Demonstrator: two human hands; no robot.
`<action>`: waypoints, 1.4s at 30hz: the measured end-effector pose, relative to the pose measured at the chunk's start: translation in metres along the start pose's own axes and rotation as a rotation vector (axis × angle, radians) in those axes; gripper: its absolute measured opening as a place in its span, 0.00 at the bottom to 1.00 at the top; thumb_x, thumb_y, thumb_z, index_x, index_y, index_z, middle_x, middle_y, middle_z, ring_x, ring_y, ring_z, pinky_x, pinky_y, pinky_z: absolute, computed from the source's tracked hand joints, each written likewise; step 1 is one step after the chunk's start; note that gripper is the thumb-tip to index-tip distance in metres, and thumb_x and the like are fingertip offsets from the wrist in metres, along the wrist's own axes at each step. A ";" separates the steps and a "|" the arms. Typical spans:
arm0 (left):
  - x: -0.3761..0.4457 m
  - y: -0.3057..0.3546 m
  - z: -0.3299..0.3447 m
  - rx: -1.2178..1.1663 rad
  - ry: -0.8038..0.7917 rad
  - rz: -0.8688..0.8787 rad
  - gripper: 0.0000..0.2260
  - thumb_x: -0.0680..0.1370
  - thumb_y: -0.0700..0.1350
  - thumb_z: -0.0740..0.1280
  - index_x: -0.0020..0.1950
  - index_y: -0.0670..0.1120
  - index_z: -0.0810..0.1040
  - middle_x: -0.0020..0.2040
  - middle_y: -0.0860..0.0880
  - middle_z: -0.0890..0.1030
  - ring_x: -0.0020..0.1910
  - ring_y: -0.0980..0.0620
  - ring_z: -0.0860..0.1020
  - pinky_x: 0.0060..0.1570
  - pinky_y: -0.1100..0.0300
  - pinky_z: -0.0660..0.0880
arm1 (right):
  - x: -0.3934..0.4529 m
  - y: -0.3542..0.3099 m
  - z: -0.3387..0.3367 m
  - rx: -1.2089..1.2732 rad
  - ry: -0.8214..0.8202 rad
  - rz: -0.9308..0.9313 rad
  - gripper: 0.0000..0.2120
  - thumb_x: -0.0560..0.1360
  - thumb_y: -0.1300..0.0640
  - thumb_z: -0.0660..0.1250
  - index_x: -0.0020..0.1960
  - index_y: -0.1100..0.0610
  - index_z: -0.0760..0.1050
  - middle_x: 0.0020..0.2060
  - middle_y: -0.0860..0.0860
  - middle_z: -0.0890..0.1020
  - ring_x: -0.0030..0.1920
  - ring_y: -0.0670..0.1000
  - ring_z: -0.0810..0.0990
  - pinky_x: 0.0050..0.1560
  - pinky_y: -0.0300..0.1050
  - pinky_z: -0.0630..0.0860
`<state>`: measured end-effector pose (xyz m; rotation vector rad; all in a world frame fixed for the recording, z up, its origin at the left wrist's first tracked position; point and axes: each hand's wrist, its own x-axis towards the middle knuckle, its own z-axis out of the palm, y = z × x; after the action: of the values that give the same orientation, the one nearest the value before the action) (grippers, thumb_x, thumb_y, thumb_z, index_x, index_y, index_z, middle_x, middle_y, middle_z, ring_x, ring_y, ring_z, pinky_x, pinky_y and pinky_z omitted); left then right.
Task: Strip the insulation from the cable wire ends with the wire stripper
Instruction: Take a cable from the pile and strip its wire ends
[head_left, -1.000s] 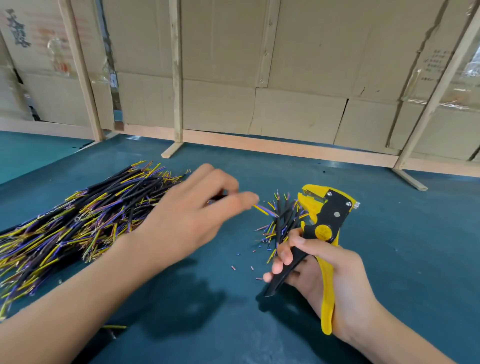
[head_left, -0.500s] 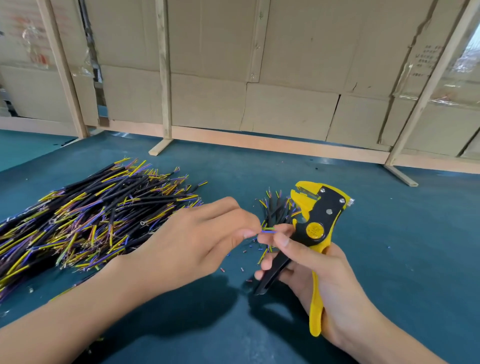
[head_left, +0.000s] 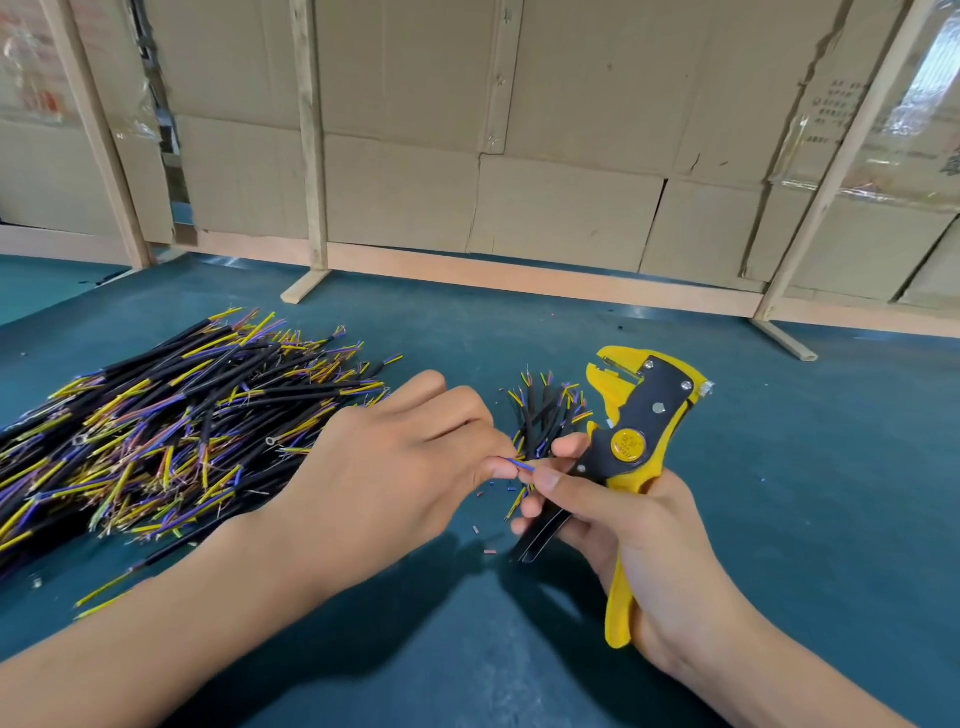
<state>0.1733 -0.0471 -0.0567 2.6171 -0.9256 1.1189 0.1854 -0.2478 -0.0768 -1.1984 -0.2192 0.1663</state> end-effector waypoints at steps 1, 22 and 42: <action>0.000 0.000 0.000 0.011 0.002 0.006 0.11 0.84 0.51 0.64 0.50 0.50 0.84 0.43 0.53 0.80 0.39 0.48 0.75 0.28 0.51 0.74 | 0.000 0.000 0.000 0.003 0.001 0.004 0.13 0.65 0.67 0.76 0.48 0.63 0.79 0.38 0.62 0.79 0.35 0.62 0.78 0.42 0.57 0.81; -0.005 -0.014 0.006 -0.445 0.066 -0.496 0.05 0.76 0.56 0.66 0.51 0.61 0.76 0.46 0.59 0.79 0.31 0.53 0.72 0.35 0.54 0.71 | -0.005 -0.004 0.000 0.096 -0.307 0.204 0.07 0.72 0.61 0.72 0.46 0.63 0.76 0.38 0.61 0.75 0.38 0.62 0.76 0.44 0.63 0.78; 0.014 -0.017 -0.003 -1.285 0.261 -0.949 0.09 0.77 0.35 0.66 0.40 0.47 0.78 0.34 0.50 0.72 0.26 0.53 0.60 0.24 0.65 0.57 | -0.004 -0.006 -0.005 0.090 -0.576 0.293 0.12 0.72 0.57 0.75 0.49 0.61 0.76 0.37 0.59 0.76 0.38 0.60 0.77 0.47 0.63 0.78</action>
<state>0.1889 -0.0392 -0.0425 1.4143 -0.1058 0.3291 0.1832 -0.2555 -0.0735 -1.0653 -0.5315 0.7734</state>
